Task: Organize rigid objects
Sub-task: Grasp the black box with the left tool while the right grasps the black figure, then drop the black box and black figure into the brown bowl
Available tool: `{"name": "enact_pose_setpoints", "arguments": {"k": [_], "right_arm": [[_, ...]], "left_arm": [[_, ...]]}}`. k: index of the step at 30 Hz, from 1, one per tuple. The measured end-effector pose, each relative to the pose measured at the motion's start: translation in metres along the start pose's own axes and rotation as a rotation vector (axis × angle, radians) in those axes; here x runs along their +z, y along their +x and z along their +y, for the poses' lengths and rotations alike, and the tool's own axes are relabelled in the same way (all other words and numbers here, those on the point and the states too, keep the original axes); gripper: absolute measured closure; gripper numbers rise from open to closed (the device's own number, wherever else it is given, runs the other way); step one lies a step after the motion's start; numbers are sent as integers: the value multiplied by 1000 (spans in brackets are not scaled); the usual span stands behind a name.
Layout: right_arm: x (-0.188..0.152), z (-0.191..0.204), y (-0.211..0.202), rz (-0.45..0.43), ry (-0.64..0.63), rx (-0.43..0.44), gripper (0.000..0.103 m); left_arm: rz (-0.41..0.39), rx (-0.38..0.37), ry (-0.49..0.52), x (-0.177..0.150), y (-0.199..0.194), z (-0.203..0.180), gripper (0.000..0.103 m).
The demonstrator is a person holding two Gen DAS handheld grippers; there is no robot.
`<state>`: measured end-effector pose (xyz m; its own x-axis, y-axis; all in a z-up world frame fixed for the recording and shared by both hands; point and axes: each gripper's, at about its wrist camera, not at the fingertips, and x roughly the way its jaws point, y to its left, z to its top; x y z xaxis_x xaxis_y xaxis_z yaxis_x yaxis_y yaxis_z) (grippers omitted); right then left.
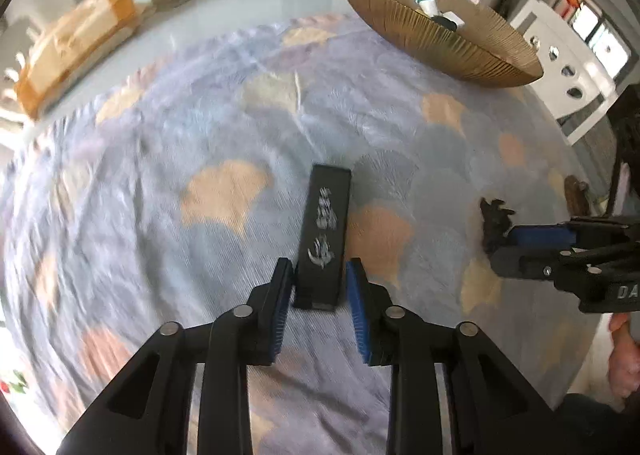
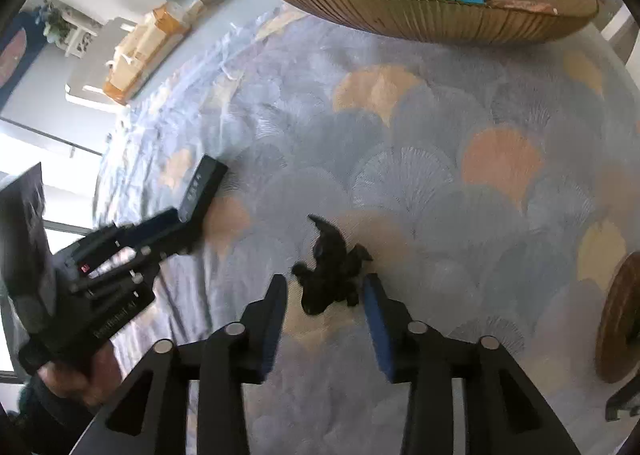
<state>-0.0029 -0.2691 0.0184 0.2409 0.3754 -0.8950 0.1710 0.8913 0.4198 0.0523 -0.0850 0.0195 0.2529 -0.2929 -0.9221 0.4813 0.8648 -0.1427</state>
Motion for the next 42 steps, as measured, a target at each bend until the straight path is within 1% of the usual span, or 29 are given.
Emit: {"name": "enact_pose_setpoints", "arguments": {"k": [1,2,4,6,8,10,11,12,13,14,15,16,17,19,21,23,25,27,28,29,31,32,34,35,36,37,38,39,42], "right_arm": [[-1,-1,-1,-2,9,3,42],[-3,-1,-1,-6,17,0,41],[-6,0,0,-9,16,-13,41],[-6,3,-1,-21,14,-45,41],[-3,8,0,-37,9,-104,41],[3,15,4,-48,-6,-148,41],[4,21,7,-58,-31,-193,41],[5,27,10,-72,-57,-242,49],[4,33,12,-86,-101,-304,64],[3,38,14,-92,-141,-334,64],[3,38,13,-90,-136,-306,64],[2,36,10,-89,-123,-271,65],[3,34,2,-102,-105,-217,65],[7,35,-18,-146,-108,-218,65],[14,35,-46,-206,-99,-206,65],[26,34,-81,-281,-79,-196,65],[38,33,-118,-372,-69,-206,65],[50,31,-155,-469,-63,-230,65],[60,37,-162,-500,-54,-238,65],[67,33,-184,-556,-33,-247,65],[77,25,-206,-610,7,-261,65],[82,18,-217,-634,42,-258,65],[90,4,-224,-645,101,-244,64],[100,-6,-218,-624,130,-266,64],[104,-12,-213,-606,146,-282,64],[112,-24,-201,-567,183,-291,64],[117,-33,-193,-542,206,-275,64],[120,-42,-186,-522,226,-262,64],[128,-59,-173,-490,265,-273,64]], "left_arm": [[5,-17,-18,-2,-1,2,58],[6,-28,-39,-2,-1,3,57],[3,-25,-56,1,-1,8,57],[1,-6,-46,8,3,8,57],[-11,22,-20,15,6,2,57],[-26,65,27,17,10,-8,58],[-36,87,53,17,11,-13,68],[-43,101,72,16,11,-16,79],[-45,109,87,16,10,-18,81],[-36,76,69,16,9,-16,82],[-27,34,41,17,8,-13,82],[-26,9,24,19,6,-10,82],[-40,-15,7,20,-1,-8,82],[-82,-21,12,26,-19,-11,82],[-130,-31,18,34,-40,-13,82],[-199,-41,28,49,-66,-18,82],[-271,-58,34,68,-92,-23,82],[-326,-61,36,82,-111,-26,82],[-369,-61,40,94,-124,-30,82],[-394,-62,41,102,-131,-32,82],[-431,-67,38,124,-140,-39,82],[-452,-82,31,139,-143,-42,82],[-464,-102,32,154,-140,-46,82],[-456,-103,44,164,-130,-51,82],[-441,-99,54,168,-121,-54,82],[-417,-92,65,172,-112,-58,82],[-386,-86,74,177,-99,-61,82],[-368,-89,77,179,-90,-63,82],[-318,-116,72,190,-64,-65,82]]}}
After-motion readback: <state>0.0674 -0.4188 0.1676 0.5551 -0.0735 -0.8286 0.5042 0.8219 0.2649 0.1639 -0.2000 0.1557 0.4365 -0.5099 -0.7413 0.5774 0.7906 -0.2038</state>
